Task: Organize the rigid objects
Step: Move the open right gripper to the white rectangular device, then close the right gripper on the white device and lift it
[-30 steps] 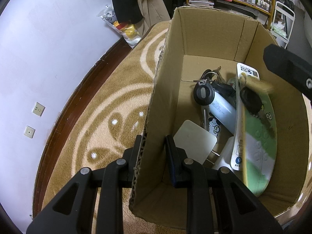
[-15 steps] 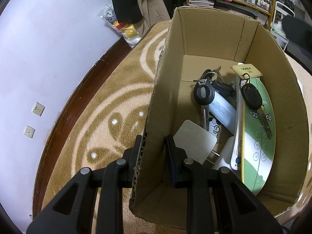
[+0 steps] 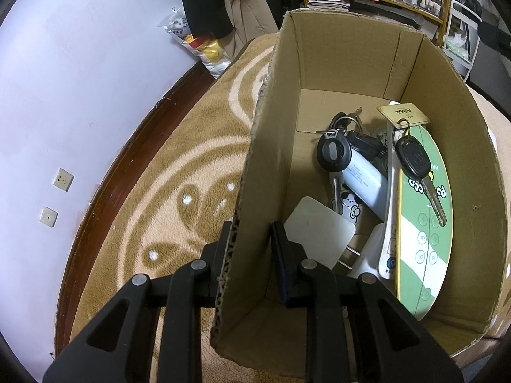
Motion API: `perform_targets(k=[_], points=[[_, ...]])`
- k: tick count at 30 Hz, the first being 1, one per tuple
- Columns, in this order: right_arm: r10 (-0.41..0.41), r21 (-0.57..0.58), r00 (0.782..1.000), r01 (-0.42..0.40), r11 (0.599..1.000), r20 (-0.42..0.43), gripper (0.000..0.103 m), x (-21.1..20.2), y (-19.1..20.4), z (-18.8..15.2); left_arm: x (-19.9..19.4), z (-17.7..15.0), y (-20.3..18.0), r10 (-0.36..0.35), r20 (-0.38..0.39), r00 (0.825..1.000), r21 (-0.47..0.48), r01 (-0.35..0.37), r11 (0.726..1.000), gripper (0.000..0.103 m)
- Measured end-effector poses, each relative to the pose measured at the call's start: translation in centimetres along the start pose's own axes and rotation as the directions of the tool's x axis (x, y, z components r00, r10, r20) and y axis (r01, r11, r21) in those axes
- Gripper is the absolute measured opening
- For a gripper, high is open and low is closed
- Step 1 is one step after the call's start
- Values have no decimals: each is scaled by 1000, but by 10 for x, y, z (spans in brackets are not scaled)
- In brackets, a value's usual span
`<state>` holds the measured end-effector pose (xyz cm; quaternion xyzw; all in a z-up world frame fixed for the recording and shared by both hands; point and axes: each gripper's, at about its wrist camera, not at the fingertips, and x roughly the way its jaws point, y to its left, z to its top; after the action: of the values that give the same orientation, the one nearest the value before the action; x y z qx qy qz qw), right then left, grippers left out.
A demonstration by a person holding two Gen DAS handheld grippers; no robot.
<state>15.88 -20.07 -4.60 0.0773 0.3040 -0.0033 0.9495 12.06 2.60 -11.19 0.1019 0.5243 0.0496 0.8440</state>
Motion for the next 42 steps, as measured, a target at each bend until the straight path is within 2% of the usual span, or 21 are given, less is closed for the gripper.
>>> perform_targets(k=[7,15,22,30,32,34,36,39,42], points=[[-53,-8,998,53,999,-29,103,24,-35,2,0,0,-3,4,-3,1000,6,-4,1000,22],[-94,-14,988,93,996,-123,103,55,-78,-13,0,1,-3,4,-5,1000,6,-4,1000,22],[-70,57,979,82,995,-189,103,78,-113,-27,2,3,-3,5,-5,1000,9,-5,1000,22],[-82,12,962,88,996,-259,103,103,-119,-44,3,7,-5,12,-11,1000,9,-12,1000,22],[-92,2,953,97,995,-290,103,111,-119,-50,4,8,-5,14,-11,1000,10,-14,1000,23],[-89,-10,955,90,996,-285,94,111,-118,-52,4,8,-4,14,-12,1000,9,-14,1000,23],[-72,-2,957,75,997,-281,74,109,-118,-51,4,9,-4,13,-12,1000,8,-13,1000,23],[-60,-9,956,60,998,-288,58,104,-116,-50,5,10,-4,13,-14,1000,8,-13,1000,23],[-65,-33,954,58,998,-293,53,100,-112,-50,5,10,-3,14,-15,1000,9,-14,1000,23]])
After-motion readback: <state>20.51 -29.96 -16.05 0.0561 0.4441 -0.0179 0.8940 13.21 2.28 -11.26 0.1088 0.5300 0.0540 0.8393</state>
